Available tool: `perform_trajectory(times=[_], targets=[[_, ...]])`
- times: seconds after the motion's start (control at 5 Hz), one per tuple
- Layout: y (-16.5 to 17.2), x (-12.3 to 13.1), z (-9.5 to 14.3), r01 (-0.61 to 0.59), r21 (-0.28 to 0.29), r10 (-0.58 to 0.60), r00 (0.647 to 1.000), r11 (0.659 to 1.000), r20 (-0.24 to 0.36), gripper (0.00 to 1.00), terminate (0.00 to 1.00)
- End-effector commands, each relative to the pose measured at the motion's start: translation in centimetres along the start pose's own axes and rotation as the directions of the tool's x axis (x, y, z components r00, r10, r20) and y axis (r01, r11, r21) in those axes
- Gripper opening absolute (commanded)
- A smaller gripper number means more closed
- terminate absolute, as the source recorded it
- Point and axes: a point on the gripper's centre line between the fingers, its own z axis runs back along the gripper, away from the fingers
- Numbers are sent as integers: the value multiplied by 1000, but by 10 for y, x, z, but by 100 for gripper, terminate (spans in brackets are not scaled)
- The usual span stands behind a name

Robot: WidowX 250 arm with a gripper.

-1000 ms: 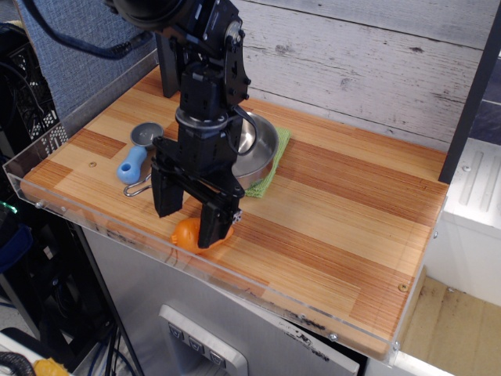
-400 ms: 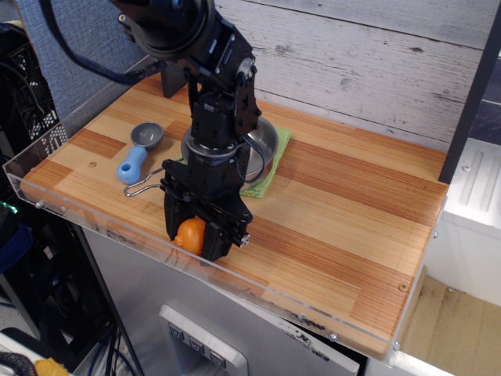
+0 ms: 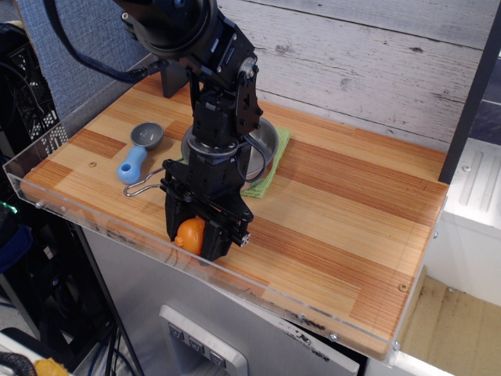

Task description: Place the orange pepper in the saucepan.

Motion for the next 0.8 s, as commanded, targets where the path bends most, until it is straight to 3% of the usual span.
perform_trajectory(times=[0.0, 0.2, 0.4, 0.6], targets=[[13, -6, 87, -95, 44, 80, 959, 994, 271, 0, 0], [20, -4, 115, -130, 46, 104, 925, 990, 364, 0, 0], [33, 24, 113, -168, 45, 141, 925, 985, 352, 0, 0], [48, 55, 95, -195, 48, 174, 943, 980, 283, 0, 0]])
